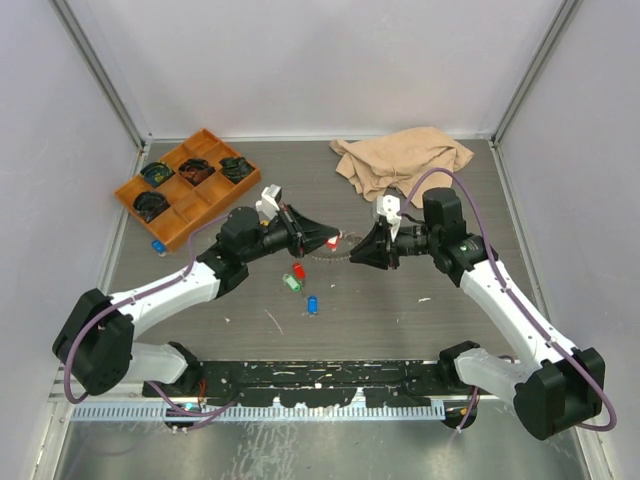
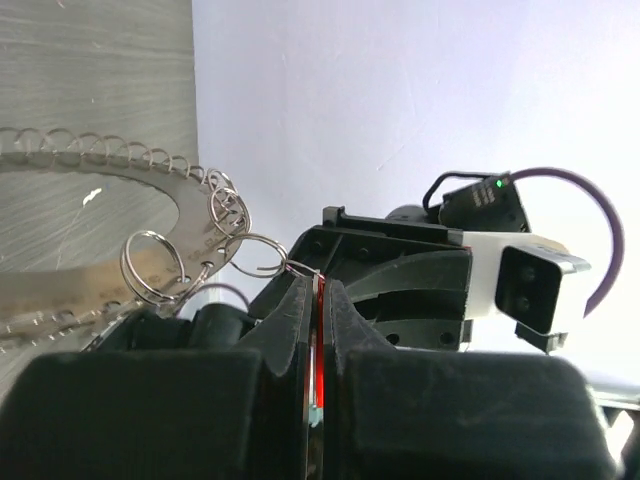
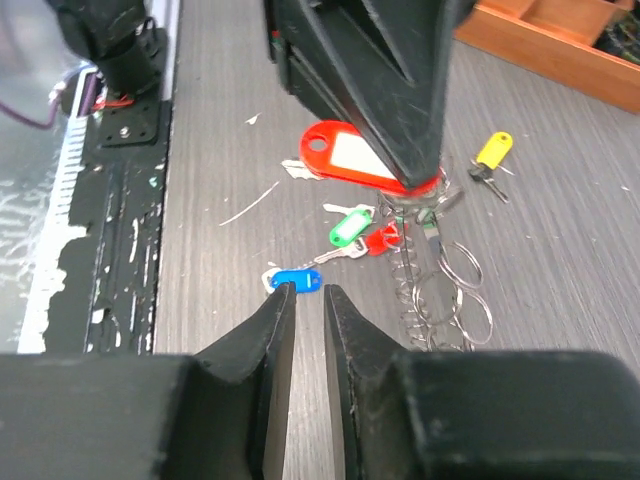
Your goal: Remove the keys from the keyring
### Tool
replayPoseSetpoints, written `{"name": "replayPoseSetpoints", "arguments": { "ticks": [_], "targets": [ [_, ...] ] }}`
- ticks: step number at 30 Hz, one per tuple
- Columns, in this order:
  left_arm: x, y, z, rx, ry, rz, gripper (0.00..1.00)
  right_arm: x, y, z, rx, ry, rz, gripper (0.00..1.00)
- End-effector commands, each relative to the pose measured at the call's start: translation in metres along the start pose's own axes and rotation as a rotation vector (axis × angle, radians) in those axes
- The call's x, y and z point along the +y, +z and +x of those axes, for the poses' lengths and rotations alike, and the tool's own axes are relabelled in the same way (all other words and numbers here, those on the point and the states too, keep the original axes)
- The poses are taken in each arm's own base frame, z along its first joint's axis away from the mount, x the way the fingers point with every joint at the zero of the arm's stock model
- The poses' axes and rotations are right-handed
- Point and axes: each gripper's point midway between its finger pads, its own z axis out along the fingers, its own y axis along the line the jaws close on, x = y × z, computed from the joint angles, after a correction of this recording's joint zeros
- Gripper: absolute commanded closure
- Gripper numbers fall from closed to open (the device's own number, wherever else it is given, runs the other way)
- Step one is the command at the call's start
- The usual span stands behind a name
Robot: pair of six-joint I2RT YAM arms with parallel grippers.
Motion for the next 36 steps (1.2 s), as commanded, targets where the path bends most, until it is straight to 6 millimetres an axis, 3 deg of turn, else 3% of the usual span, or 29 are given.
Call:
{"name": "replayPoseSetpoints", "arguments": {
  "ticks": [1,9,23,36],
  "targets": [
    [-0.046,-0.005,-0.02,-0.13,-0.06,0.164,1.0,-0.025,-0.003,-0.031,-0.133,-0.016,0.121,0.74],
    [-0.068,-0.01,-0.024,-0.219,-0.067,0.137,1.0,-0.037,0.001,-0.047,-0.298,-0.063,0.185,0.61],
    [-0.084,-0.012,-0.009,-0.252,-0.058,0.132,1.0,-0.034,0.002,-0.075,-0.414,-0.177,0.216,0.62],
    [-0.096,-0.009,0.0,-0.243,-0.052,0.151,1.0,-0.046,0.011,-0.067,-0.384,-0.167,0.278,0.66]
  ]
}}
